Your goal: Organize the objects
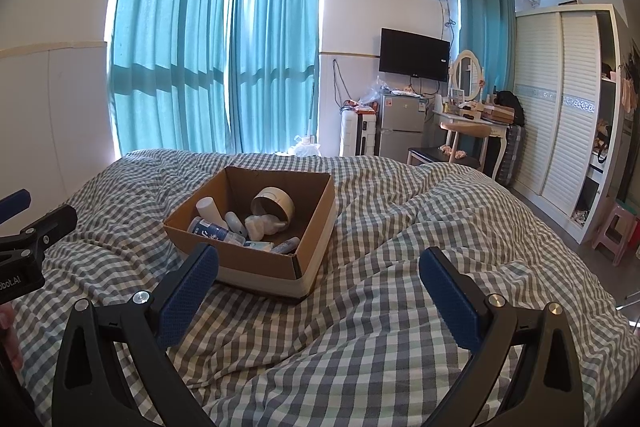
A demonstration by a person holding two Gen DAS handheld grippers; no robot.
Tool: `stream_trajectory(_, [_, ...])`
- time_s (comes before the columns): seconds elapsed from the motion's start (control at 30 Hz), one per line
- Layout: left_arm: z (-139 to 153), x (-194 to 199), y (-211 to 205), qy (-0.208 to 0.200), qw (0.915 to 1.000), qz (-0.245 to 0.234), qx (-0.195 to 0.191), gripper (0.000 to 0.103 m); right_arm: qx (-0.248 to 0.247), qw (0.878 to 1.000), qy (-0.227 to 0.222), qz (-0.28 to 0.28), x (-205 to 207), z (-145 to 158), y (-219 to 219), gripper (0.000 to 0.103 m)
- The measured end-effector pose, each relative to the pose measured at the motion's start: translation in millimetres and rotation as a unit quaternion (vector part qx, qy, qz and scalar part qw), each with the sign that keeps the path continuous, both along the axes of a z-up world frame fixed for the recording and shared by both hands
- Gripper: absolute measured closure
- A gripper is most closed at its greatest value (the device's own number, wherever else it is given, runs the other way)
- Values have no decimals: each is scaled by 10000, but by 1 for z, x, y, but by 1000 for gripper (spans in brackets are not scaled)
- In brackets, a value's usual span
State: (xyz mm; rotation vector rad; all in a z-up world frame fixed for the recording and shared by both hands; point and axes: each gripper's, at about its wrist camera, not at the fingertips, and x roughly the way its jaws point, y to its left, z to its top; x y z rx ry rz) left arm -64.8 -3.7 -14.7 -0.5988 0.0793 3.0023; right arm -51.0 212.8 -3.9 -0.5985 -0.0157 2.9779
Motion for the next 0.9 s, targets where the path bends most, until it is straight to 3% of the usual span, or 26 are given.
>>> stream_trajectory(0.9, [-1,0,6,-43,9998,49,-191,0,69,9999,-77,102,-2,-1,-6,2])
